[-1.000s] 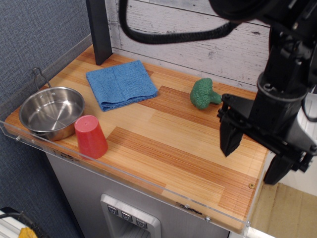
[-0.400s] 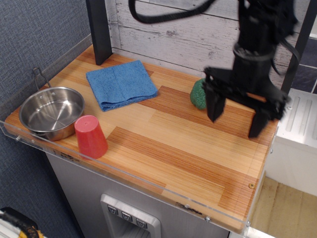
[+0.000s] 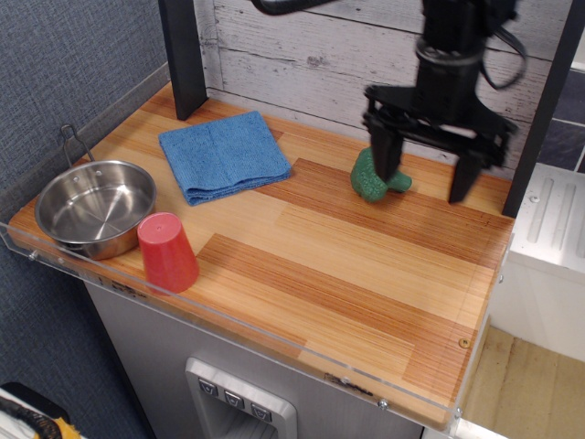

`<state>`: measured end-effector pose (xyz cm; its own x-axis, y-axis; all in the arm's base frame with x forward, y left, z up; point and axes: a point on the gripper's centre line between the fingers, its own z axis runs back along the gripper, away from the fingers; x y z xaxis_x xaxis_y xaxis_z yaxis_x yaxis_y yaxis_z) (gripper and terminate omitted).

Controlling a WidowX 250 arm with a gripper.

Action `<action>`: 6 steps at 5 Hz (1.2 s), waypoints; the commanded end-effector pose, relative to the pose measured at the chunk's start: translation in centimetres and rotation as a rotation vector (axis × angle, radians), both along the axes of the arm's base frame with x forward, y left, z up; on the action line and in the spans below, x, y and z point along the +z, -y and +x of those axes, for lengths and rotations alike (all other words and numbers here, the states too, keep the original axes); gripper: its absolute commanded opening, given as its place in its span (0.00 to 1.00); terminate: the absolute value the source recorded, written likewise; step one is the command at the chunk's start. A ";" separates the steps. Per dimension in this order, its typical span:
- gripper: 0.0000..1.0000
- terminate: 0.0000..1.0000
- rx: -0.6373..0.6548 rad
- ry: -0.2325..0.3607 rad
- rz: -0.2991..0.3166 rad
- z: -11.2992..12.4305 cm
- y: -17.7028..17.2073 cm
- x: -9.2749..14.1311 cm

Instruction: Put the green object above on the blue cloth

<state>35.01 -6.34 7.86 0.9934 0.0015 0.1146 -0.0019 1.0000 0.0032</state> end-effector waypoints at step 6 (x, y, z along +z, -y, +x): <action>1.00 0.00 0.160 -0.053 0.063 4.9 -5.1 -3.1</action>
<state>39.39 -1.76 2.79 0.9888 0.1485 0.0146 -0.1492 0.9854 0.0824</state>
